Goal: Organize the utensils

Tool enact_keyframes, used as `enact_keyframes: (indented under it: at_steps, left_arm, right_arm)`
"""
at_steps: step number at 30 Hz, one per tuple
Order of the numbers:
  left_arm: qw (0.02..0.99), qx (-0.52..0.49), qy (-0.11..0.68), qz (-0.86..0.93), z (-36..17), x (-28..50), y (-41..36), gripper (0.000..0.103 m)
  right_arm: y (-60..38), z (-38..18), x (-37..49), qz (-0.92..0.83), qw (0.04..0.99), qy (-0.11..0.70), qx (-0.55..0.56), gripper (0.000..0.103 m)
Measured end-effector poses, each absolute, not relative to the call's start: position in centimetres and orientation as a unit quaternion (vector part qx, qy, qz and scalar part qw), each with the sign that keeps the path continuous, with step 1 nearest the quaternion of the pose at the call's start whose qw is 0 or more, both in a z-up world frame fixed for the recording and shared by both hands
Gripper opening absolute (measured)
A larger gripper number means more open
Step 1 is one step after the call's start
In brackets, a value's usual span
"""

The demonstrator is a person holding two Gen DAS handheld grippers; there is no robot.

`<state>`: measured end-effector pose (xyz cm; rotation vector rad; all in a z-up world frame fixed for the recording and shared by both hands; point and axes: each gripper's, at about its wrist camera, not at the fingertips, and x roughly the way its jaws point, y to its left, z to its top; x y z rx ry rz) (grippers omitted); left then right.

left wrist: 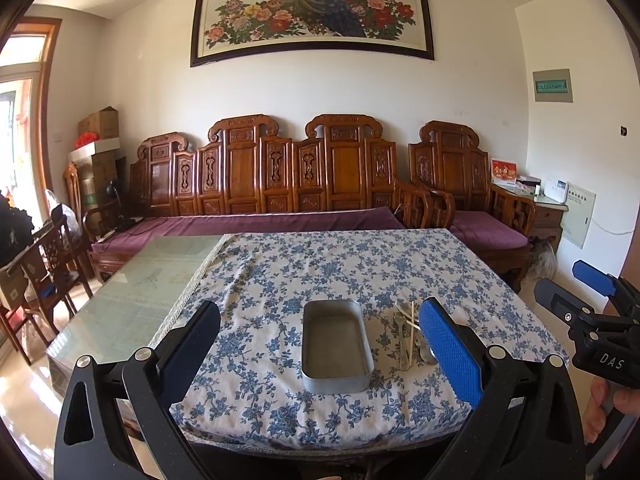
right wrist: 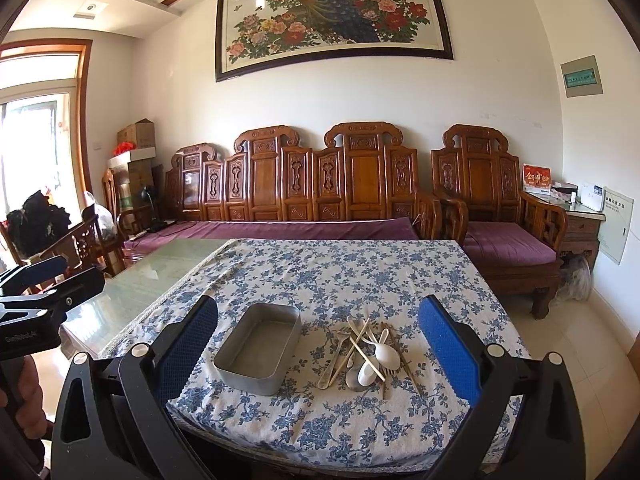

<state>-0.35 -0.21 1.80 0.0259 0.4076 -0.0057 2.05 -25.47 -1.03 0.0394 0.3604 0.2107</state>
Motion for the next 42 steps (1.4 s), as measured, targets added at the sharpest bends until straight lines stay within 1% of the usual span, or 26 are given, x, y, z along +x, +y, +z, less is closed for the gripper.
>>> enact_keyframes:
  at_steps: [42]
  left_arm:
    - [0.979,0.014,0.202,-0.008,1.45,-0.88,-0.82,0.096]
  right_arm:
    - [-25.29,-1.99,2.42,0.105,0.978,0.177,0.021,0.100]
